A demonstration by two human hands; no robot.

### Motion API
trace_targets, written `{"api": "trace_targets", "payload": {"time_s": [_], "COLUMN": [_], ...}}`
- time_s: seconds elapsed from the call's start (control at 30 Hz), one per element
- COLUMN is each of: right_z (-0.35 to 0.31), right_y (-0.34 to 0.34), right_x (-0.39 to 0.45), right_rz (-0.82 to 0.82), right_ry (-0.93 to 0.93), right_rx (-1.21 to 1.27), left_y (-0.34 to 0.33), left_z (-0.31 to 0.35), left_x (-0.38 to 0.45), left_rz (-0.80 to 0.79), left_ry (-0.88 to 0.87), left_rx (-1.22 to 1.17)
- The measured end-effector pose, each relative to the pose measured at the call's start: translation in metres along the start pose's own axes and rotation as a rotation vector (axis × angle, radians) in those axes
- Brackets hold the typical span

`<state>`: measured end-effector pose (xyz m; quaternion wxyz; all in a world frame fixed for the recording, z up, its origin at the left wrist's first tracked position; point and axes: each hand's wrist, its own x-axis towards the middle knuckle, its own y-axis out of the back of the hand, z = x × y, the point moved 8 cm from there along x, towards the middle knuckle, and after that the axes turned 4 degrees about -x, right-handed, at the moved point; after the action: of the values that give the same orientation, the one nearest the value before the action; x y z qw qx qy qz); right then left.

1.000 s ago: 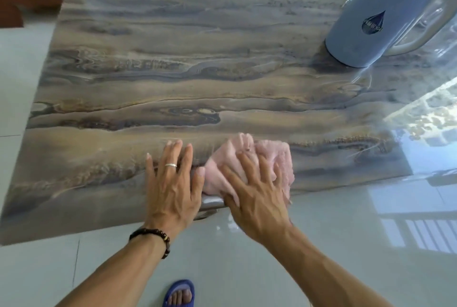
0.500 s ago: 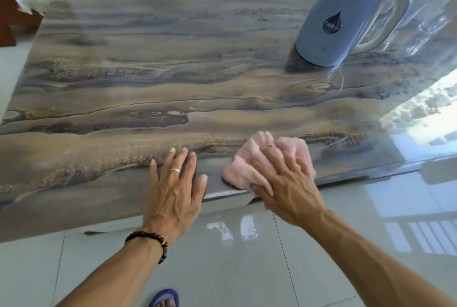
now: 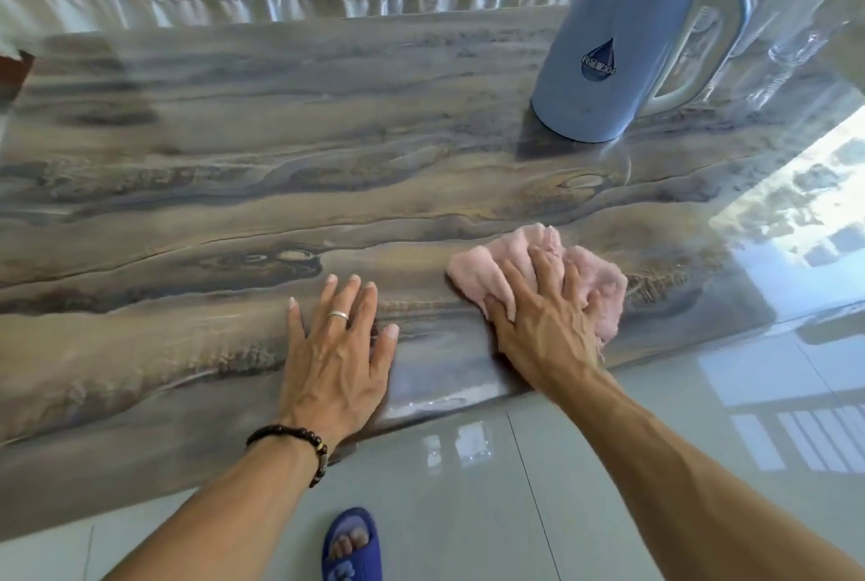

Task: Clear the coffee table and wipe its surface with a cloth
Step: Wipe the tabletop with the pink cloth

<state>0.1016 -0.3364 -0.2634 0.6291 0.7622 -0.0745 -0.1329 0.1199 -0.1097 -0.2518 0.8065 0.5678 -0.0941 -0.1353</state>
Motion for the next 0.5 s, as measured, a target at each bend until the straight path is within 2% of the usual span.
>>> {"api": "trace_targets", "payload": {"time_s": [0.03, 0.07, 0.17, 0.23, 0.27, 0.33, 0.4, 0.43, 0.5], "right_z": [-0.014, -0.037, -0.087, -0.071, -0.053, -0.022, -0.032, -0.052, -0.094], "right_y": [-0.001, -0.008, -0.020, -0.011, -0.008, 0.001, -0.001, -0.006, -0.014], "right_x": [0.003, 0.001, -0.021, -0.011, 0.005, 0.047, 0.069, 0.070, 0.052], "right_rz": [0.013, 0.002, 0.060, 0.028, 0.013, -0.002, -0.006, -0.008, 0.007], "right_ry": [-0.078, -0.060, 0.289, 0.419, 0.381, 0.098, -0.149, -0.138, 0.112], "right_rx": [0.058, 0.037, -0.099, -0.156, -0.164, -0.045, 0.052, 0.034, -0.042], "left_y": [0.001, -0.001, -0.001, 0.001, 0.003, 0.007, 0.008, 0.009, 0.009], "left_z": [-0.004, -0.011, -0.032, -0.038, -0.039, -0.038, -0.044, -0.048, -0.054], "left_x": [0.006, 0.011, 0.019, 0.027, 0.032, 0.043, 0.056, 0.063, 0.074], "left_rz": [0.006, 0.003, -0.005, -0.012, -0.014, -0.002, 0.010, 0.014, 0.023], "left_ry": [-0.002, 0.000, 0.027, 0.023, 0.012, -0.011, -0.004, 0.006, 0.015], "left_rx": [0.004, 0.009, 0.034, 0.042, 0.049, 0.056, 0.036, 0.024, 0.014]}}
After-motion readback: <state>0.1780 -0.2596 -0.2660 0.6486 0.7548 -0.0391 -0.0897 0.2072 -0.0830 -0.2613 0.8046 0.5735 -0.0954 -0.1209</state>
